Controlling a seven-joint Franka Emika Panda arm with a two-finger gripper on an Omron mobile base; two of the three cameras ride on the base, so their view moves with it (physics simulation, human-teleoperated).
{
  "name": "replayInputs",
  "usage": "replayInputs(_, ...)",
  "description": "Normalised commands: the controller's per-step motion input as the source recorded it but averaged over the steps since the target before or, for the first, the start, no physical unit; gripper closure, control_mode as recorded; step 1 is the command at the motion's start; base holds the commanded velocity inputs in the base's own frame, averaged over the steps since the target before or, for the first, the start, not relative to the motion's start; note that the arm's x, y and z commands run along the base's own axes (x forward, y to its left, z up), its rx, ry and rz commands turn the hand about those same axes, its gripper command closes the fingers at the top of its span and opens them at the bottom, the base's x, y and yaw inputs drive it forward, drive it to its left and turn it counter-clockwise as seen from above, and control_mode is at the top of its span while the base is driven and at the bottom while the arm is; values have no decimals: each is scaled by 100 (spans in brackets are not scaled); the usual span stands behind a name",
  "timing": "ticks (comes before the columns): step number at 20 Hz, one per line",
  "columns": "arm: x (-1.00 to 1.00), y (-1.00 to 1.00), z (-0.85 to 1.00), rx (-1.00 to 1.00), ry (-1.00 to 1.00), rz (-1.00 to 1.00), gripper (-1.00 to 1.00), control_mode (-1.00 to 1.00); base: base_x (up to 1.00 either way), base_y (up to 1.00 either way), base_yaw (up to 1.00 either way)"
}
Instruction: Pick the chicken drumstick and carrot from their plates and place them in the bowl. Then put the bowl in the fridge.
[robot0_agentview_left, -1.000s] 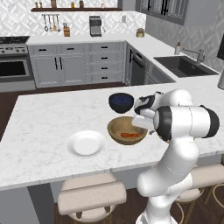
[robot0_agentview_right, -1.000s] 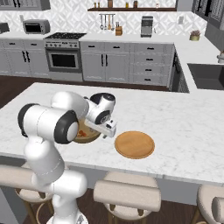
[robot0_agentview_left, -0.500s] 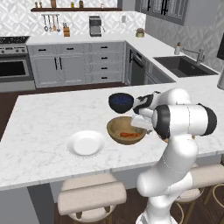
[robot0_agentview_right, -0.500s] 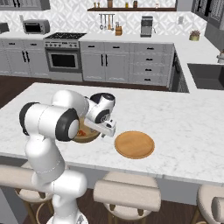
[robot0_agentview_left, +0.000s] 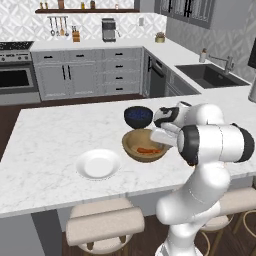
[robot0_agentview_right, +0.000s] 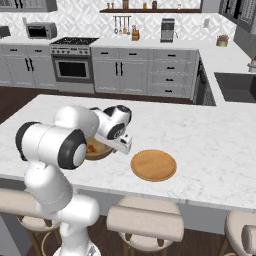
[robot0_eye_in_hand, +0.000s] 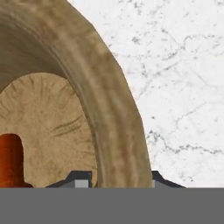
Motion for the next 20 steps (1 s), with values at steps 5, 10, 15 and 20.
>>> replayInputs(5, -84, 8, 100, 1, -4, -17, 100, -100, 0, 0, 0)
replayInputs(10, -86, 25, 100, 0, 12, -15, 100, -100, 0, 0, 0)
replayInputs(15, -77, 15, 100, 1, 5, -7, 100, -100, 0, 0, 0)
replayInputs(20, -94, 17, 97, 5, 1, -9, 100, -100, 0, 0, 0)
